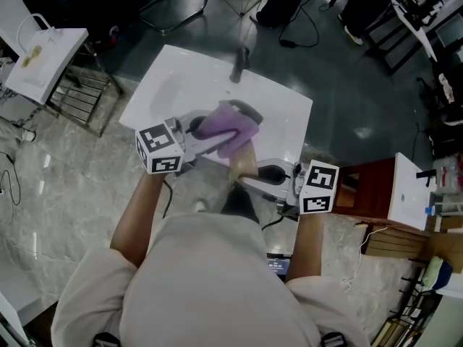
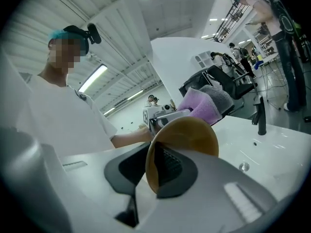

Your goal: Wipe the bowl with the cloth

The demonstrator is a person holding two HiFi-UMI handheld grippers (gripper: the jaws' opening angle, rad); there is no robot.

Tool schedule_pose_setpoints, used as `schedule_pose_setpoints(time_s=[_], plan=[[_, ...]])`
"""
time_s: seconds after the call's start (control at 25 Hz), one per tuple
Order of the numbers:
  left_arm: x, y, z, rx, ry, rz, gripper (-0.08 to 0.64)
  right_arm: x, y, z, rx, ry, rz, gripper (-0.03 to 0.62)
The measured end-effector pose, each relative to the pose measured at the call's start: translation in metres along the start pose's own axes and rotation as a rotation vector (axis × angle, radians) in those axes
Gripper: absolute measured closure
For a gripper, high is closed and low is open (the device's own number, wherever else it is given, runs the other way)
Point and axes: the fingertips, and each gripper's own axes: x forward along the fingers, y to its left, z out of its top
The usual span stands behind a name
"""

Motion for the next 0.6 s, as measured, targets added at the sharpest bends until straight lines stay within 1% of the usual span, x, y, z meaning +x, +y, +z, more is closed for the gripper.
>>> schedule_pose_setpoints(time_s=[0.16,0.2,0.28,0.4,0.52,0.6], plan=[[-0.006,0.010,-0.010,-0.151,-0.045,-0.042,0.468,0.004,0.008,0.006,-0.029,-0.004,0.044,0.557],[-0.007,0.010,-0.013,-0.173,-0.050,-0.046,0.468,0.004,0.010,0.006,-0.035,-0.001,0.051,0.557],[-0.006,0.011,-0.019,-0.176,-0.046,-0.054,0.469,0.004,0.013,0.005,-0.049,0.009,0.066,0.555],[-0.005,0.008,-0.033,-0.179,-0.017,-0.080,0.469,0.003,0.019,0.005,-0.069,0.010,0.105,0.552],[-0.004,0.005,-0.046,-0.191,0.001,-0.086,0.469,0.000,0.024,0.012,-0.073,-0.039,0.139,0.557],[-0.003,0.002,-0.051,-0.210,-0.006,-0.080,0.471,-0.002,0.025,0.020,-0.075,-0.082,0.141,0.565]])
